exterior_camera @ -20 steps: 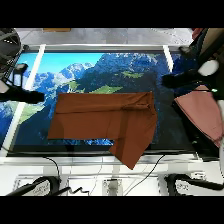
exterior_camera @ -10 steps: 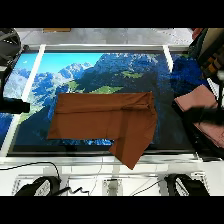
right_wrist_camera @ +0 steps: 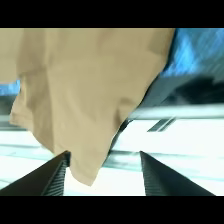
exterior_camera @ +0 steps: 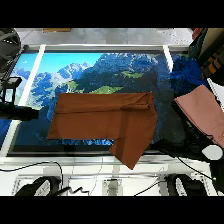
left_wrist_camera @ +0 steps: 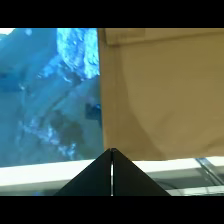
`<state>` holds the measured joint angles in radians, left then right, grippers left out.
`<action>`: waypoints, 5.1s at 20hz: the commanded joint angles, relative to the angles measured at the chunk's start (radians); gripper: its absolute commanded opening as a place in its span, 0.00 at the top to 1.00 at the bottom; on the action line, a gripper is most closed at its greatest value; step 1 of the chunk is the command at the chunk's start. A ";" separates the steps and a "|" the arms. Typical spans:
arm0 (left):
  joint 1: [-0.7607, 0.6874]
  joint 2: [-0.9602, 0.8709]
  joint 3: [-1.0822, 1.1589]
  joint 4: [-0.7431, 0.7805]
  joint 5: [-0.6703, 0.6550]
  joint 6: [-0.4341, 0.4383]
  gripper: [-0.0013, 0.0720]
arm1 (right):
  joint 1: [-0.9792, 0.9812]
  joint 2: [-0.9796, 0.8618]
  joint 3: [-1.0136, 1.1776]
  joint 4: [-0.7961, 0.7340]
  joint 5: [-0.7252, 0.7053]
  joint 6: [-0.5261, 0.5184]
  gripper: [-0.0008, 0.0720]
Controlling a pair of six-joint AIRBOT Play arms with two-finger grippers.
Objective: Fold the clothes and pants, and hang the long-sleeved shirts on hangers.
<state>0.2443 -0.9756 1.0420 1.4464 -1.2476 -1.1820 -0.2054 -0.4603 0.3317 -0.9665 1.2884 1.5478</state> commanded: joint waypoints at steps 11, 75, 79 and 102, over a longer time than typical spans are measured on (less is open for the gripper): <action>-0.001 -0.097 -0.043 -0.048 0.029 -0.008 0.96 | 0.000 -0.579 -0.097 0.259 -0.246 -0.262 0.25; 0.270 0.180 -0.381 -0.535 0.319 0.021 0.97 | 0.158 -0.356 0.221 0.422 -0.351 -0.286 0.98; 0.135 0.203 -0.380 -0.531 0.453 0.023 0.97 | 0.217 -0.357 0.354 0.135 -0.438 -0.135 0.98; -0.141 -0.533 -0.027 -0.482 0.888 -0.048 0.96 | 0.270 -1.245 1.016 -0.120 -0.762 -0.066 0.98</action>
<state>0.1081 -1.4662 0.9977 0.9638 -0.3771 -1.2301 0.0639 -1.6508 1.3029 -1.0729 0.5331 1.4845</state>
